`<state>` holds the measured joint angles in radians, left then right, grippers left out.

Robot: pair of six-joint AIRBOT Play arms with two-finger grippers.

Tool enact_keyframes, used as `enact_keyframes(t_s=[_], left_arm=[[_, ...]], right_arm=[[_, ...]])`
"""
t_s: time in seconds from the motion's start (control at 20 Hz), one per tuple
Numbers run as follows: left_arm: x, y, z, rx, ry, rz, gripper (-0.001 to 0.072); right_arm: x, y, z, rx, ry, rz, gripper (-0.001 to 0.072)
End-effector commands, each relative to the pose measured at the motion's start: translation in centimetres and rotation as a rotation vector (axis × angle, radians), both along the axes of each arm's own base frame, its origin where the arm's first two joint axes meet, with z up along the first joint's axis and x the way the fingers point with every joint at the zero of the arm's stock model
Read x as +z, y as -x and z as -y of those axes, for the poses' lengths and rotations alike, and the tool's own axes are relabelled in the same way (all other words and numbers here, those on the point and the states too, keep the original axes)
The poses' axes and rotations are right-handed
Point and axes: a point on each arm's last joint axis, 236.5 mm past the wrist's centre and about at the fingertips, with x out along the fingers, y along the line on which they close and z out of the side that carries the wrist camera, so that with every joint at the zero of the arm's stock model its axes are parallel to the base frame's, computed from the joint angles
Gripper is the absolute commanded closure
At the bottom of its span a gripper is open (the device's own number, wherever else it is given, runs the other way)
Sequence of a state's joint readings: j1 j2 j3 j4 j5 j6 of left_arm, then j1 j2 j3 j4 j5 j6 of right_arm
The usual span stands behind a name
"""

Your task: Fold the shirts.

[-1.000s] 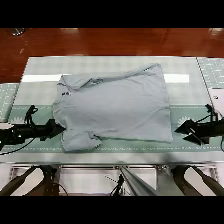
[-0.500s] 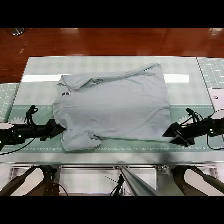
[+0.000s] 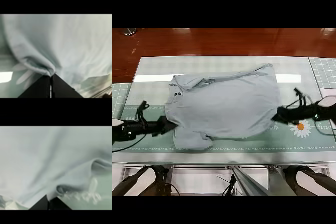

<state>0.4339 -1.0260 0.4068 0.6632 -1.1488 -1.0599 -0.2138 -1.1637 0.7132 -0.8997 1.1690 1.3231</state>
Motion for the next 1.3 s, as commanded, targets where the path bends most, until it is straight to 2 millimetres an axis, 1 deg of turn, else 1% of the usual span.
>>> enact_keyframes(t_s=[0.0,0.05,0.1,0.15,0.2,0.25,0.3,0.35,0.4,0.45,0.55,0.6,0.7,0.75,0.8,0.9,0.95,1.0,1.1,1.15,1.2,1.25], left_arm=[[10.9,-6.8,0.4,0.068,0.127,0.296,0.0687],[17.4,-9.6,-0.1,0.105,0.144,0.471,0.0687],[23.4,-11.3,-0.8,0.131,0.128,0.632,0.0687],[29.7,-12.2,-1.6,0.149,0.079,0.789,0.0688],[34.9,-12.3,-2.1,0.16,0.024,0.907,0.0688],[39.7,-11.8,-2.5,0.171,-0.046,1.002,0.0688],[43.2,-11.1,-2.8,0.174,-0.122,1.058,0.0688],[46.3,-10.0,-3.4,0.185,-0.22,1.1,0.0688],[48.6,-8.9,-3.9,0.2,-0.318,1.131,0.0688],[50.9,-7.3,-4.7,0.222,-0.426,1.158,0.0688],[54.2,-3.7,-5.6,0.254,-0.613,1.199,0.0688],[55.4,-1.9,-5.8,0.261,-0.692,1.215,0.0688],[57.4,1.7,-5.6,0.286,-0.798,1.264,0.0688],[58.2,3.5,-5.1,0.298,-0.824,1.297,0.0687],[58.6,5.3,-4.4,0.302,-0.842,1.322,0.0688],[58.7,8.6,-3.9,0.319,-0.908,1.337,0.0688],[59.0,10.3,-3.8,0.34,-0.925,1.354,0.0687],[59.3,11.8,-3.8,0.355,-0.934,1.376,0.0688],[59.2,13.8,-3.5,0.352,-0.903,1.398,0.0688],[58.7,13.8,-3.2,0.323,-0.873,1.389,0.0688],[57.8,13.2,-3.0,0.29,-0.852,1.366,0.0687],[56.5,11.8,-3.3,0.268,-0.839,1.325,0.0688]], right_arm=[[10.4,-6.1,0.3,0.054,0.037,0.247,0.0691],[15.2,-8.3,0.8,0.052,0.065,0.356,0.0691],[20.4,-10.1,1.3,0.044,0.099,0.479,0.0691],[25.2,-11.1,1.6,0.034,0.125,0.59,0.0691],[30.2,-11.5,2.0,0.025,0.162,0.698,0.0691],[34.3,-11.1,2.0,0.026,0.187,0.785,0.0691],[38.2,-10.1,1.8,0.033,0.209,0.869,0.0692],[41.3,-8.8,1.7,0.036,0.233,0.939,0.0691],[44.3,-7.1,1.5,0.036,0.26,1.011,0.0691],[46.6,-5.2,1.4,0.031,0.288,1.076,0.0691],[49.9,-1.0,1.6,0.005,0.361,1.179,0.0691],[50.9,1.1,1.8,-0.012,0.401,1.212,0.0691],[52.1,5.4,2.2,-0.041,0.469,1.252,0.0691],[52.4,7.3,2.4,-0.055,0.496,1.267,0.0691],[52.7,9.2,2.4,-0.067,0.517,1.283,0.0691],[53.0,12.1,2.7,-0.1,0.553,1.3,0.0691],[53.0,13.1,2.9,-0.113,0.567,1.304,0.0691],[52.8,13.6,2.9,-0.113,0.574,1.3,0.0691],[51.8,13.8,2.9,-0.103,0.571,1.258,0.0691],[51.2,13.5,2.9,-0.101,0.564,1.234,0.0691],[50.4,13.0,3.0,-0.093,0.558,1.203,0.0691],[49.2,12.3,2.7,-0.072,0.536,1.168,0.0691]])
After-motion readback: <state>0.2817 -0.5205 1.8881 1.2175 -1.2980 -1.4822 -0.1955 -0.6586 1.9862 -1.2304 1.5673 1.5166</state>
